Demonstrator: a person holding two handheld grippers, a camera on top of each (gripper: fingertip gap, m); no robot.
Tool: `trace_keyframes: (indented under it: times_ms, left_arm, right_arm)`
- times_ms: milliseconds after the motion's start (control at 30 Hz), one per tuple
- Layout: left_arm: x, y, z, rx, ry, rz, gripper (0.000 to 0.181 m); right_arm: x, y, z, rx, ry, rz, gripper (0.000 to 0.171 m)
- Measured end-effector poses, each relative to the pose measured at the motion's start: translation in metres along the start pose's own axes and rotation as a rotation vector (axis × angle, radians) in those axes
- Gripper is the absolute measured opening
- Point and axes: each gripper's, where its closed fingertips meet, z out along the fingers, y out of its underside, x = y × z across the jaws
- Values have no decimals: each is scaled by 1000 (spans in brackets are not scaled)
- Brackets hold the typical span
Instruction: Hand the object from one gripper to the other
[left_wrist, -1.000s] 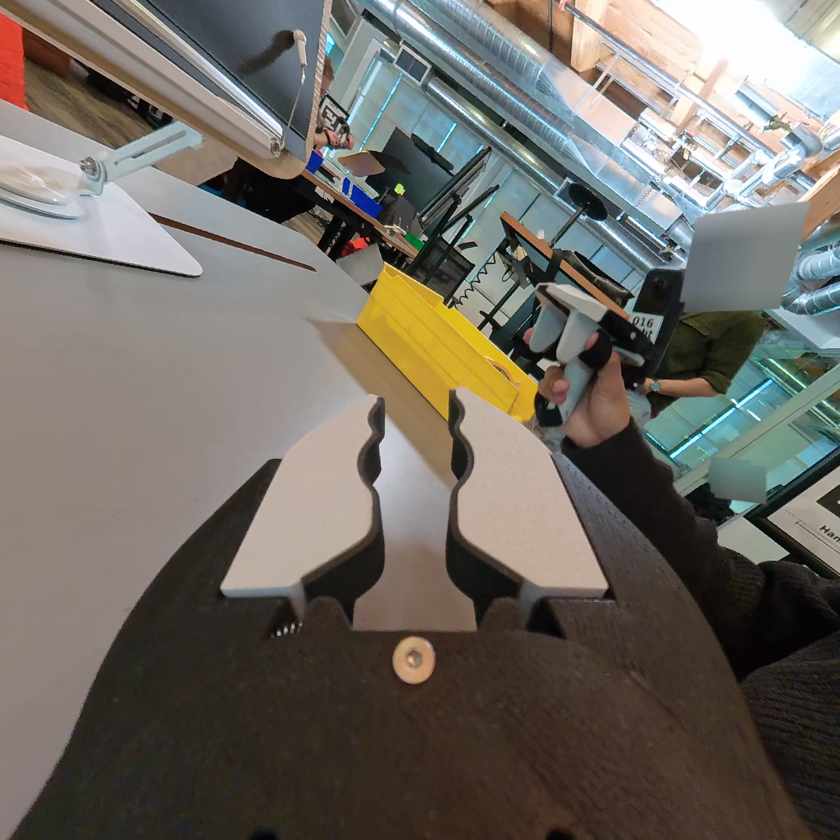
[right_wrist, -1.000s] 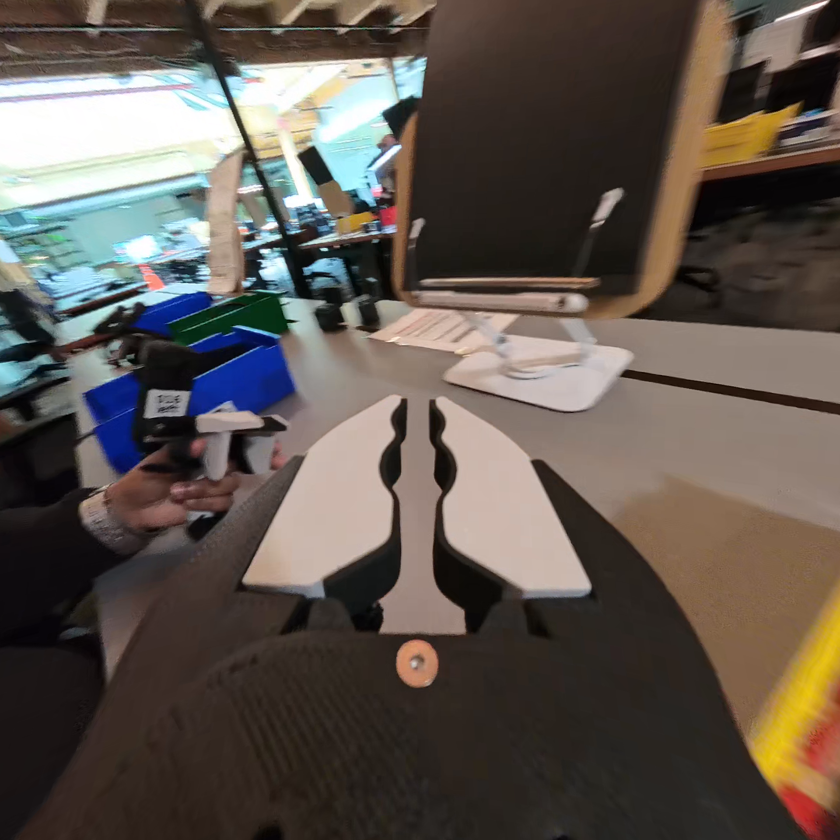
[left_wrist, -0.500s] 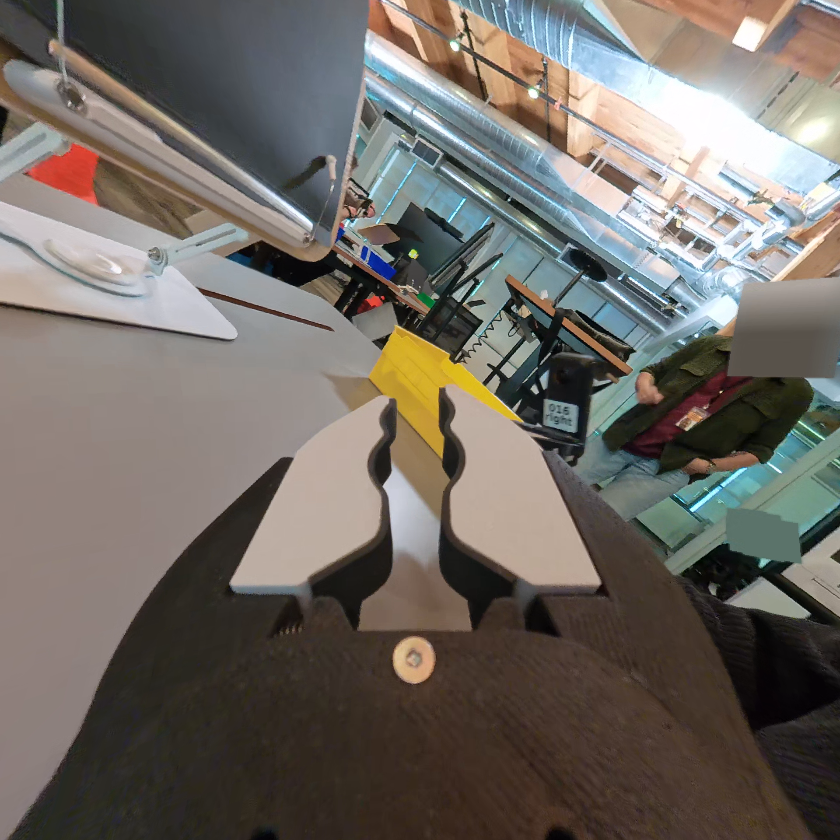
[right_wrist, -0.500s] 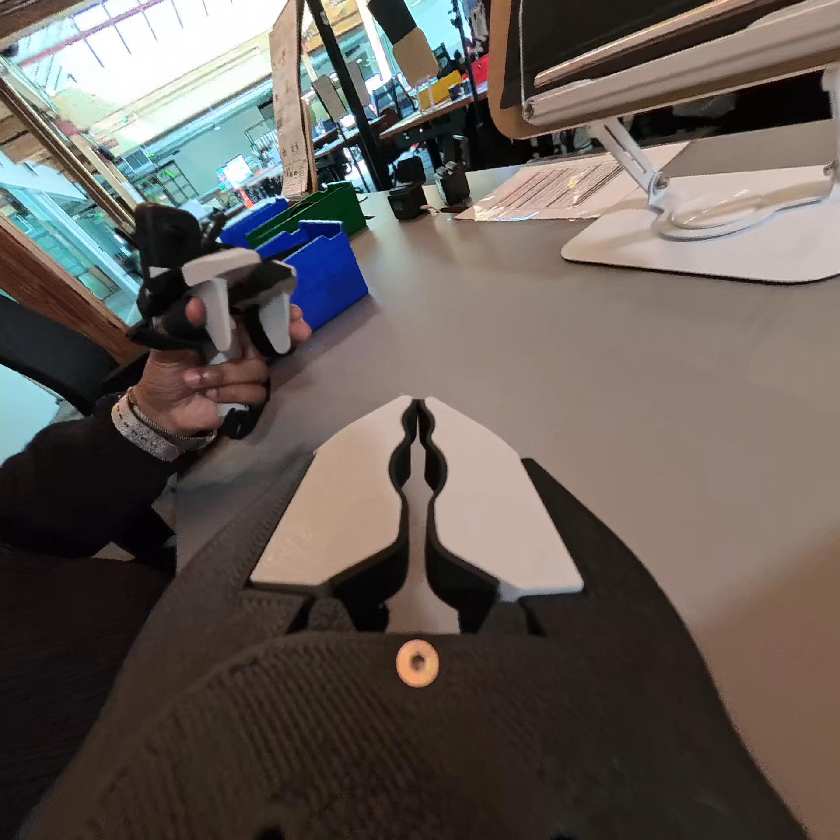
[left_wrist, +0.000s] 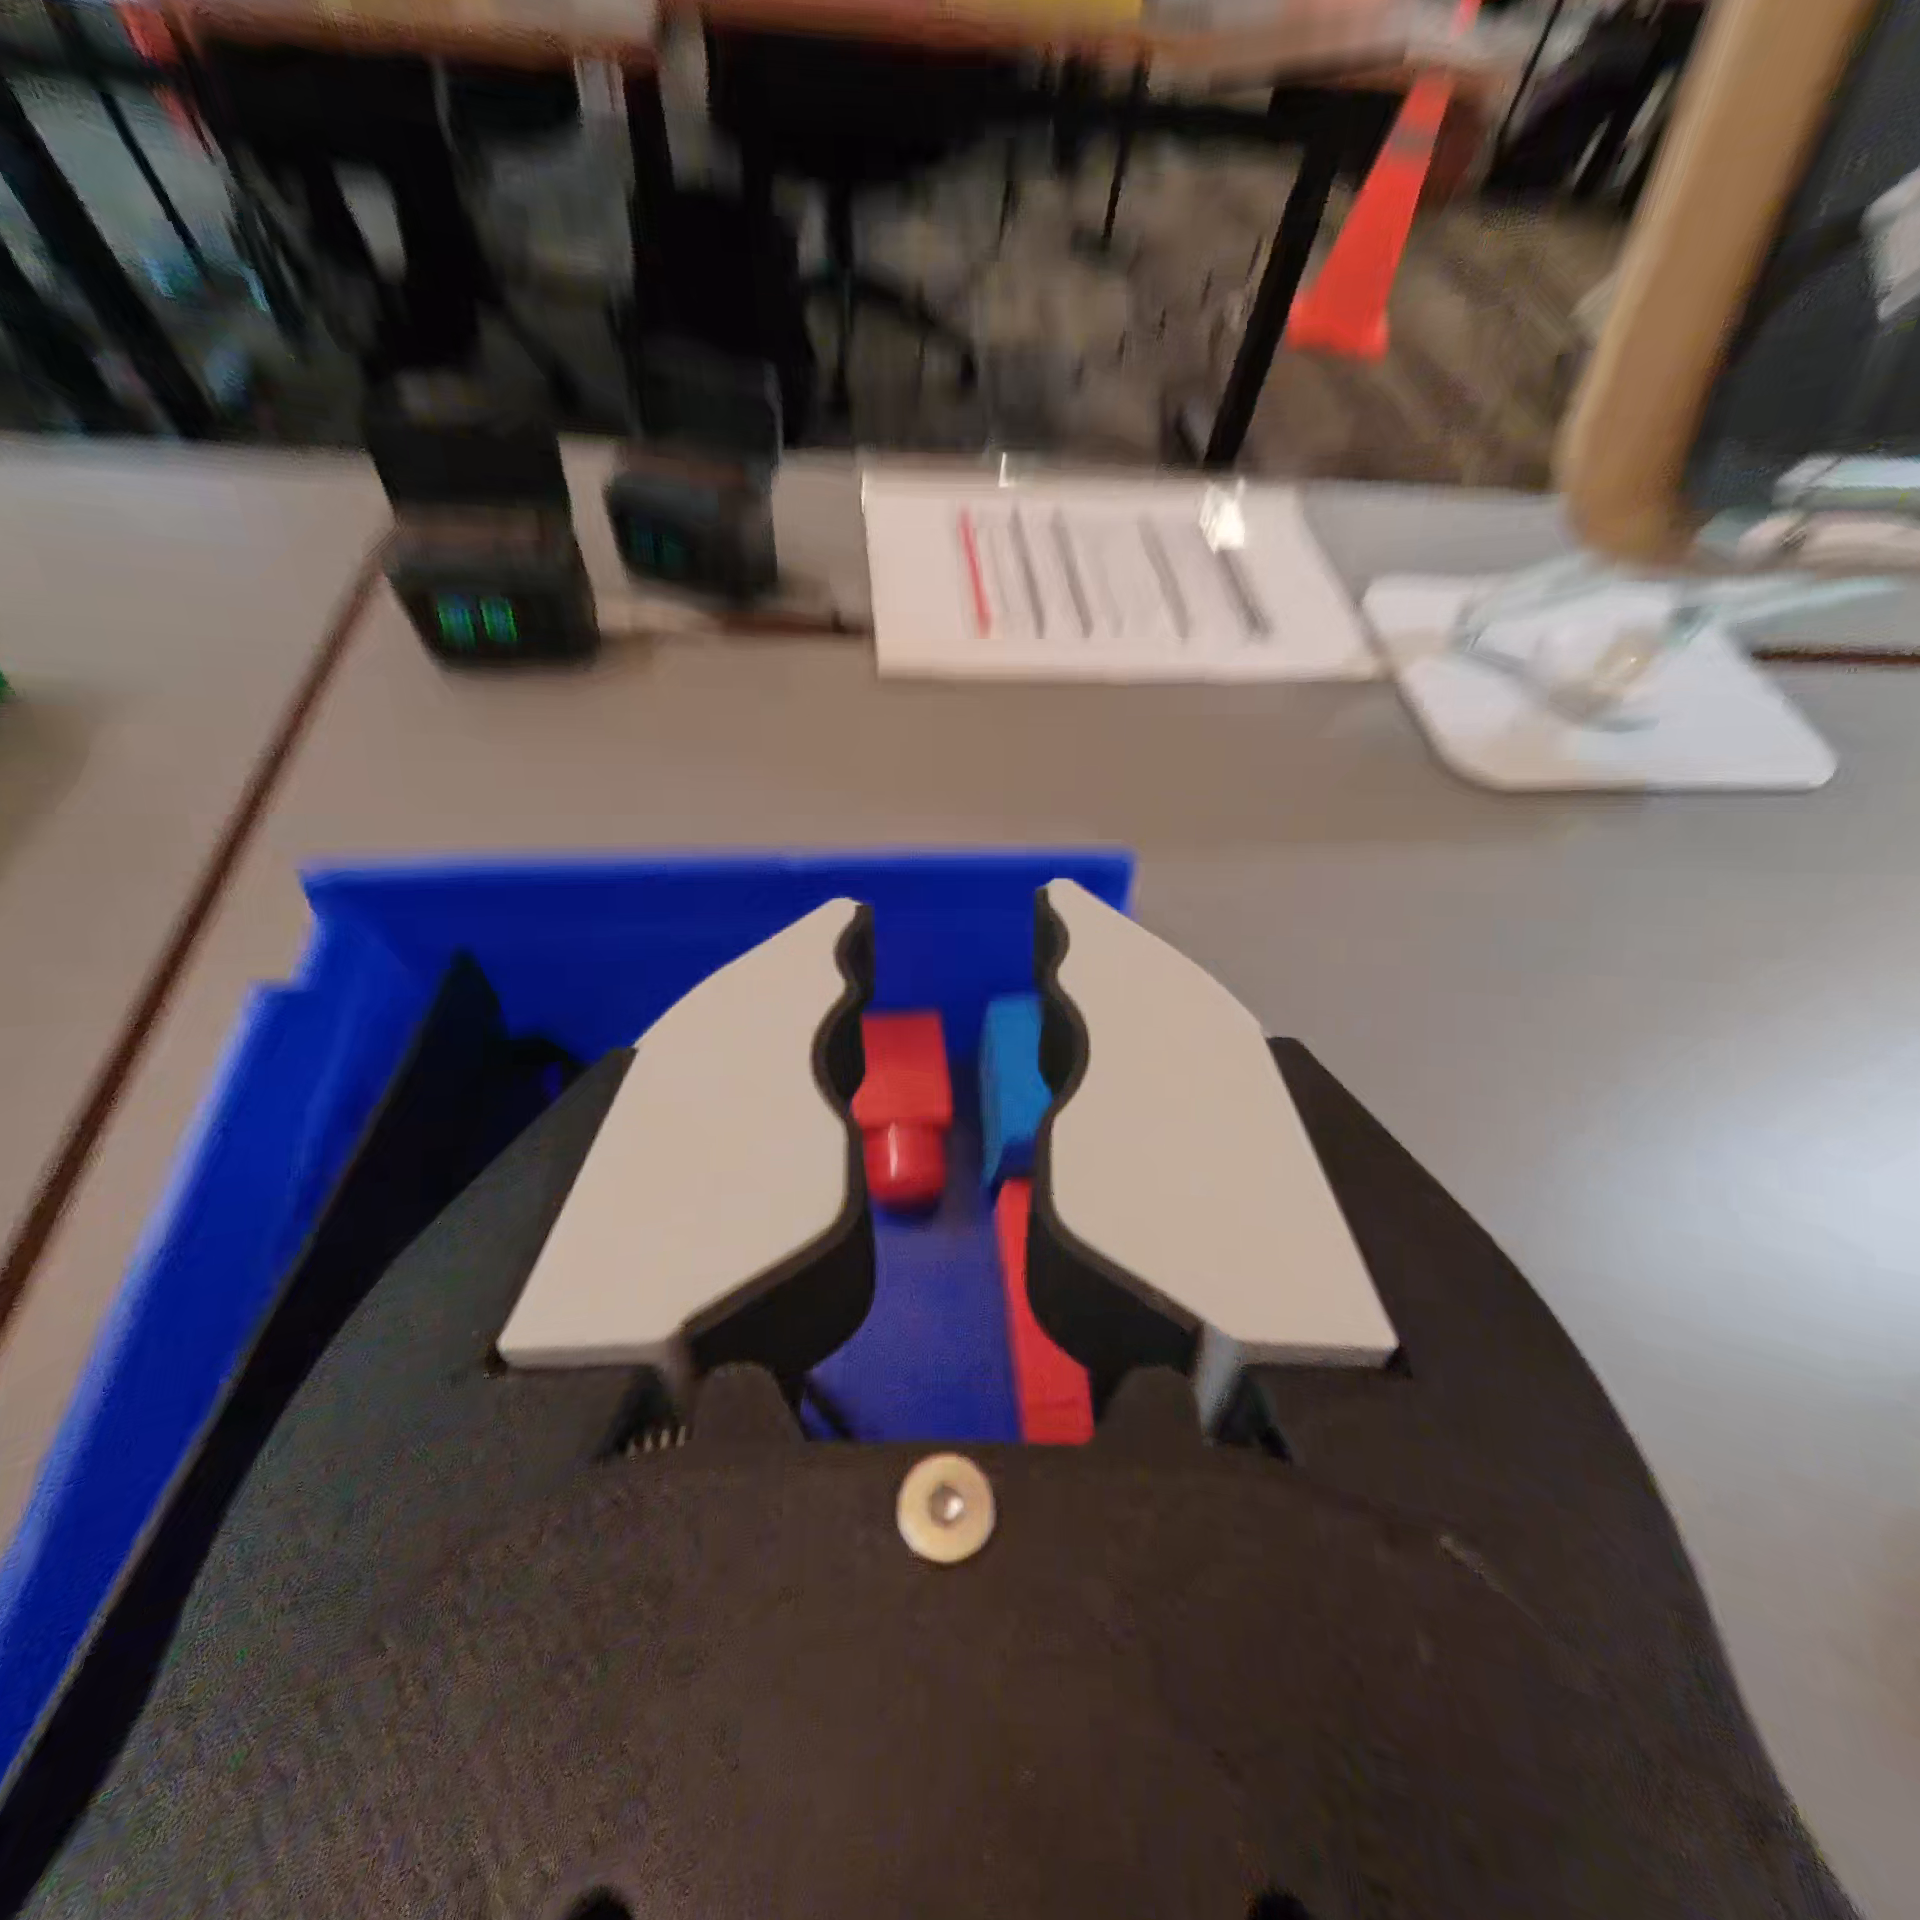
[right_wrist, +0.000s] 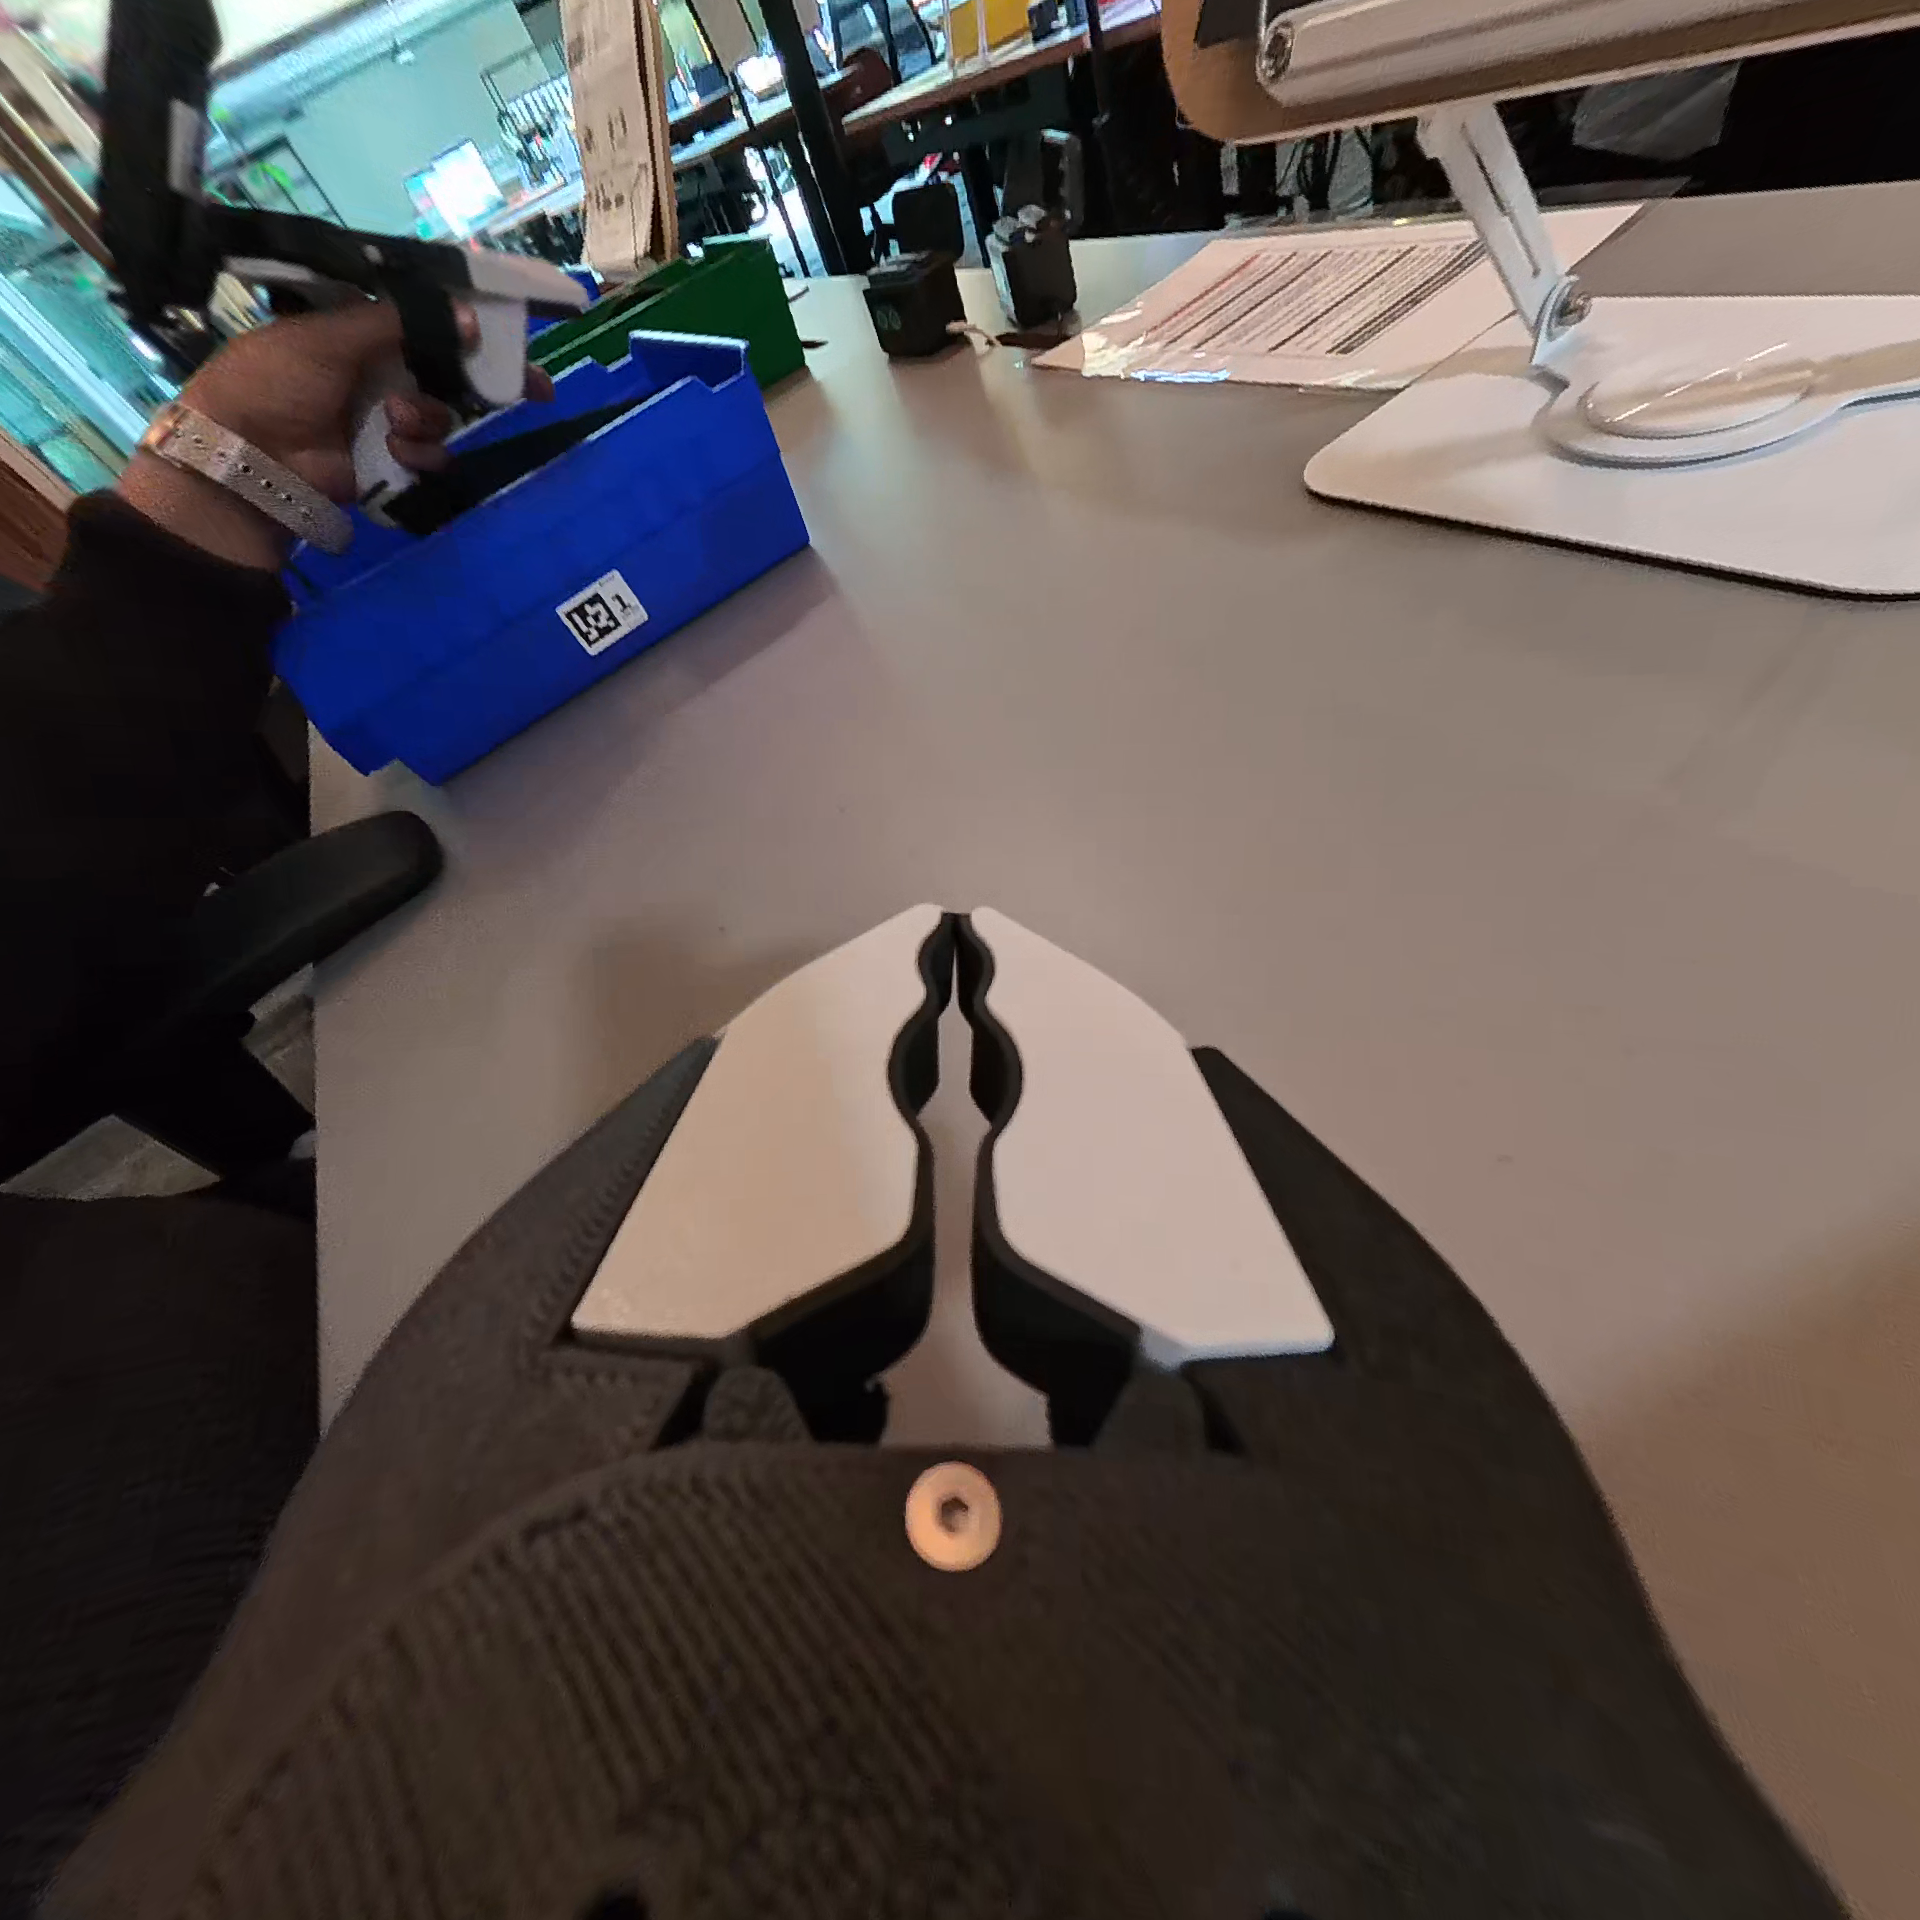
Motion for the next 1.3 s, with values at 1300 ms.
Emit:
trace_keyframes:
  times_ms: [1300]
  left_arm:
    - [-35, 83, 35, -310, -26, 90, 31]
  right_arm:
    - [-1, 6, 4, -20, -43, 54, 0]
